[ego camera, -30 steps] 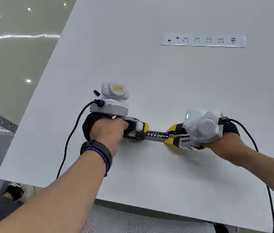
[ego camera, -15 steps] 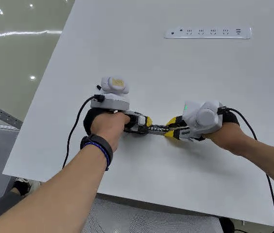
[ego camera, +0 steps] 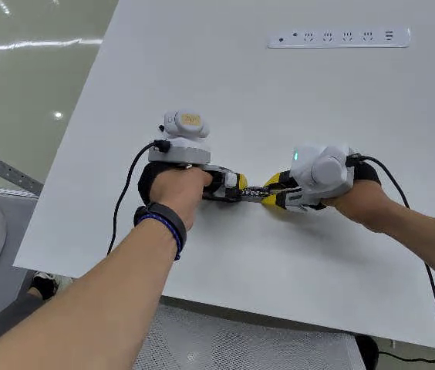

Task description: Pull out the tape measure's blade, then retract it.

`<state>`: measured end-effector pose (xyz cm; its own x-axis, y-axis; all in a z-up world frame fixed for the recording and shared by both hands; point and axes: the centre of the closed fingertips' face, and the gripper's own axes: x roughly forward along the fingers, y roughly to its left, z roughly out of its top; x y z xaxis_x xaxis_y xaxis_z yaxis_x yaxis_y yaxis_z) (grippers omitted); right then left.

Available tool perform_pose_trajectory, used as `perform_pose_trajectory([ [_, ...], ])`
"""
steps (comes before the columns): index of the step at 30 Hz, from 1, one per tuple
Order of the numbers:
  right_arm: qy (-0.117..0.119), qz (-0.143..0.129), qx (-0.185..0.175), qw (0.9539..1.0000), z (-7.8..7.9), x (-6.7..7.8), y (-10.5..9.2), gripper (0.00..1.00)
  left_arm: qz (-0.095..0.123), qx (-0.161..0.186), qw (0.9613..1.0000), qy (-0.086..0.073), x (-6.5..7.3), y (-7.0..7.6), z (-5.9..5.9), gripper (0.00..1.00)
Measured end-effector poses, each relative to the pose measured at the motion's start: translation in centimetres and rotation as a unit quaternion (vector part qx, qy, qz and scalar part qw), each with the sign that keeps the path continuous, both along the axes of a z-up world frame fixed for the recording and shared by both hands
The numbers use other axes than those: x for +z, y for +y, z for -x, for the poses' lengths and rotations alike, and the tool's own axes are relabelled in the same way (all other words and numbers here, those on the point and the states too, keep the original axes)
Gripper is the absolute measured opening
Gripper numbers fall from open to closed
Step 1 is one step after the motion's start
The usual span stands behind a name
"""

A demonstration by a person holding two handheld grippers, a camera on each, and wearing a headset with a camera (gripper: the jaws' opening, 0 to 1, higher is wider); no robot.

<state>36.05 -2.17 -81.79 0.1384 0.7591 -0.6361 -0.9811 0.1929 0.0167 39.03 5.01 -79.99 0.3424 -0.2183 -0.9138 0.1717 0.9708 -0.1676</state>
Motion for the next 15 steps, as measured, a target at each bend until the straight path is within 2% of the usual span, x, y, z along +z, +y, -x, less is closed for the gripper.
perform_pose_trajectory([
  [7, 0.000, -0.002, 0.008, 1.0000, -0.2, 0.1, 0.6, 0.12, 0.001, 0.006, 1.0000, 0.002, -0.1, 0.1, -0.2, 0.61],
  [15, 0.003, -0.014, 0.001, 0.9999, -0.3, 0.1, 1.2, 0.12, 0.000, 0.012, 0.9999, 0.002, -0.2, 0.4, -0.2, 0.61],
])
